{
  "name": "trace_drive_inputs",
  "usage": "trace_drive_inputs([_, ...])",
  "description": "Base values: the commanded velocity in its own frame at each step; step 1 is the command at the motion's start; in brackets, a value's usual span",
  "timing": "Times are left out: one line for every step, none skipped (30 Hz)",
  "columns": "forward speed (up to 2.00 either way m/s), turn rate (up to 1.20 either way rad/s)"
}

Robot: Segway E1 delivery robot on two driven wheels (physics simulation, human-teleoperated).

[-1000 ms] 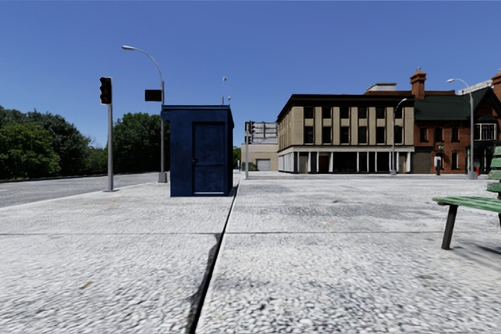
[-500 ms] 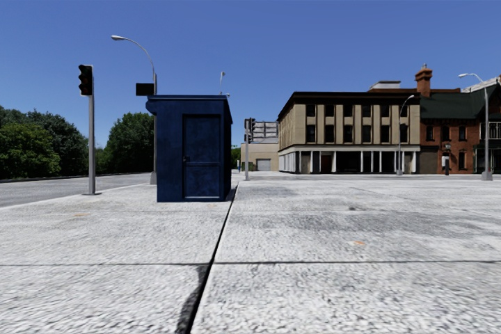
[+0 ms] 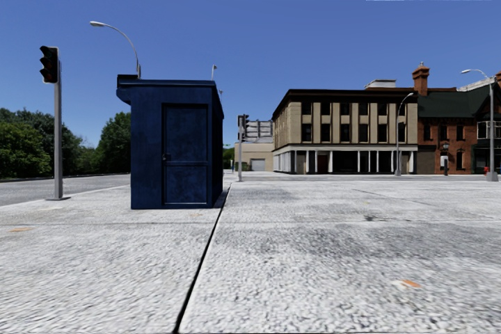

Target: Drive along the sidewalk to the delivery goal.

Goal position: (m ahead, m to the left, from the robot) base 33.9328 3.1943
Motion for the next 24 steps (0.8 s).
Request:
trace_drive_inputs([2.0, -0.27])
trace_drive_inputs([2.0, -0.27])
trace_drive_inputs([2.0, -0.27])
trace_drive_inputs([2.0, -0.27])
trace_drive_inputs([2.0, -0.27])
trace_drive_inputs([2.0, -0.27])
trace_drive_inputs([2.0, -0.27])
trace_drive_inputs([2.0, -0.27])
trace_drive_inputs([2.0, -0.23])
trace_drive_inputs([2.0, -0.14])
trace_drive_inputs([2.0, -0.09])
trace_drive_inputs([2.0, -0.09])
trace_drive_inputs([2.0, -0.01])
trace_drive_inputs([2.0, 0.0])
trace_drive_inputs([2.0, 0.0])
trace_drive_inputs([2.0, 0.0])
trace_drive_inputs([2.0, 0.0])
trace_drive_inputs([2.0, 0.0])
trace_drive_inputs([2.0, 0.0])
trace_drive_inputs([2.0, 0.0])
trace_drive_inputs([2.0, 0.0])
trace_drive_inputs([2.0, 0.0])
trace_drive_inputs([2.0, 0.0])
trace_drive_inputs([2.0, 0.0])
